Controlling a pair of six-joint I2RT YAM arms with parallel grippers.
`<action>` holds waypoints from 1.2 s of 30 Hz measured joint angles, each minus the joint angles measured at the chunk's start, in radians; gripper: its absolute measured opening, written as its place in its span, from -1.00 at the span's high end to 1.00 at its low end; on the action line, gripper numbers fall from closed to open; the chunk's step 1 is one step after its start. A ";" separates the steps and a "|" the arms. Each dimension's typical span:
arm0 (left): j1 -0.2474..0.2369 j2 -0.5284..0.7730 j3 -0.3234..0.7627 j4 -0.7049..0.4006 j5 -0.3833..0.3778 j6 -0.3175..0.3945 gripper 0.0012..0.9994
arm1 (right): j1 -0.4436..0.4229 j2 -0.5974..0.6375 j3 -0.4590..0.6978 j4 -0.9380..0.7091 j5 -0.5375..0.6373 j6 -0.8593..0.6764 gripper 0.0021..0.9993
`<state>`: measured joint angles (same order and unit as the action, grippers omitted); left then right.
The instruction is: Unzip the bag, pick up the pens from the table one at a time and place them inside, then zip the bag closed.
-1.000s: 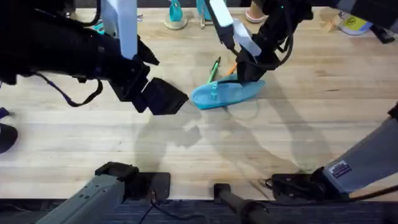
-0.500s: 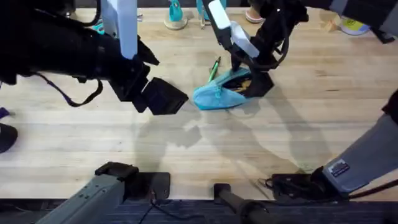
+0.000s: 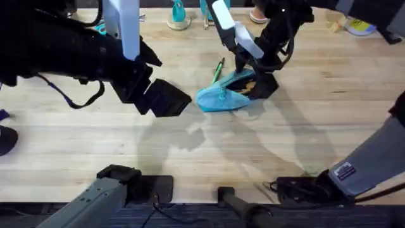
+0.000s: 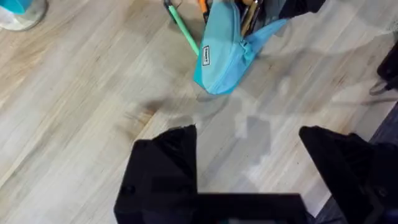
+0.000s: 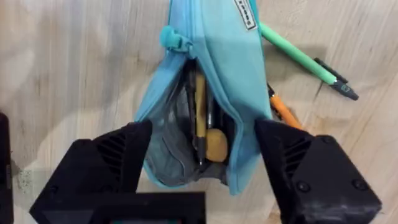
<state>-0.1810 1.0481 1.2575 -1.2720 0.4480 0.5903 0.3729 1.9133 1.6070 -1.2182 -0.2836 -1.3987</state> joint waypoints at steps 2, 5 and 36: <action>0.000 0.000 0.000 0.000 0.000 0.000 -0.99 | 0.000 0.000 0.000 0.000 0.000 0.000 -0.99; 0.000 0.000 0.000 0.000 0.000 0.000 -0.99 | 0.000 0.000 0.000 -0.001 0.000 0.009 -0.99; 0.000 0.000 0.000 0.000 0.000 0.000 -0.99 | -0.055 -0.108 0.188 0.052 0.008 0.911 -0.99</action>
<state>-0.1810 1.0481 1.2575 -1.2720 0.4480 0.5901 0.3183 1.8057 1.7947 -1.1662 -0.2761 -0.4872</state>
